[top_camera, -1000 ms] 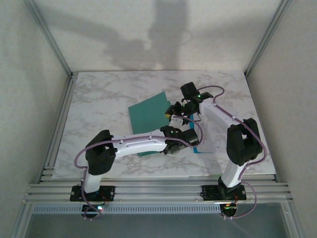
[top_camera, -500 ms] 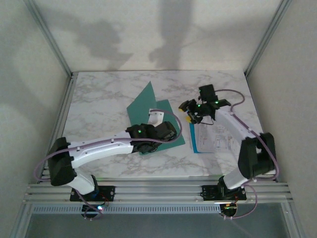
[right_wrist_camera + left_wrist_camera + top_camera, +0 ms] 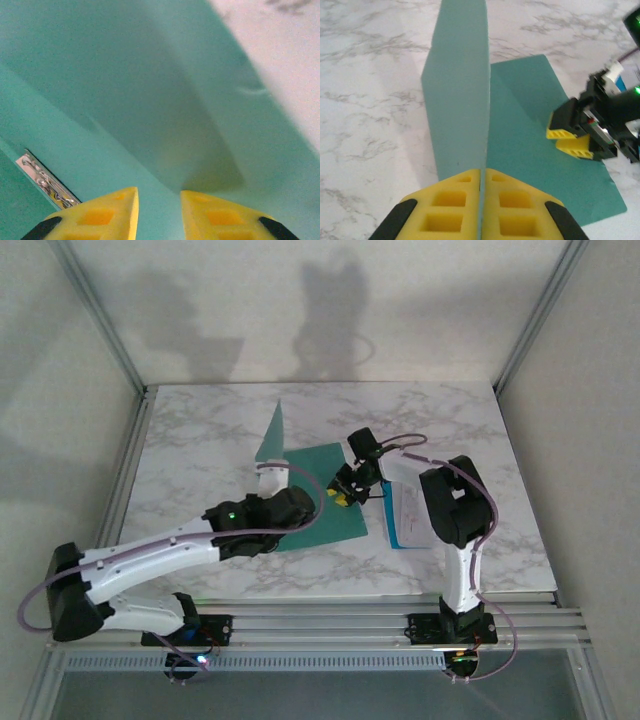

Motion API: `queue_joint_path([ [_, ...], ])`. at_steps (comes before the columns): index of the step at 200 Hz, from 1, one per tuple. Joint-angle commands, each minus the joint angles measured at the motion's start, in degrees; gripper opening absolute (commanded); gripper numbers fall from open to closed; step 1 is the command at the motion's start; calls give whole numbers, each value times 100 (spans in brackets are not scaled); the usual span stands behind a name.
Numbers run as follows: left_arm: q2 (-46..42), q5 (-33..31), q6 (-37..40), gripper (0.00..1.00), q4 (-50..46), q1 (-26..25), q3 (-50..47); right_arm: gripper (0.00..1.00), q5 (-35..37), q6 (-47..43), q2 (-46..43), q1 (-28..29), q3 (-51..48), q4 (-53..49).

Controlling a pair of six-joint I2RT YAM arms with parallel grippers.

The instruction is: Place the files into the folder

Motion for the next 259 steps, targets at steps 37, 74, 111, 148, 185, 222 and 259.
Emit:
queue_joint_path([
  [37, -1713, -354, -1938, 23, -967, 1084, -867, 26, 306, 218, 126, 6, -415, -413],
  [74, -2462, 137, -2921, 50, -1871, 2206, -1149, 25, 460, 406, -24, 3, -629, -602],
  [111, -2283, 1136, -2910, 57, -2213, 3602, -726, 24, 534, 683, -145, -3, -758, -760],
  [148, -1807, 3017, -2354, 62, -1979, 5369, -543, 24, 539, 1140, -309, -25, -935, -899],
  [185, -1503, 4407, -1951, 62, -1750, 6830, -314, 24, 554, 1345, -507, -25, -1048, -975],
  [222, -939, 4228, -1763, 63, -1897, 7133, 1090, 24, 534, 1309, -492, -29, -950, -1037],
  [259, -328, 4800, -1492, 57, -1238, 6328, 2188, 24, 571, 1319, -498, -25, -929, -1015],
])
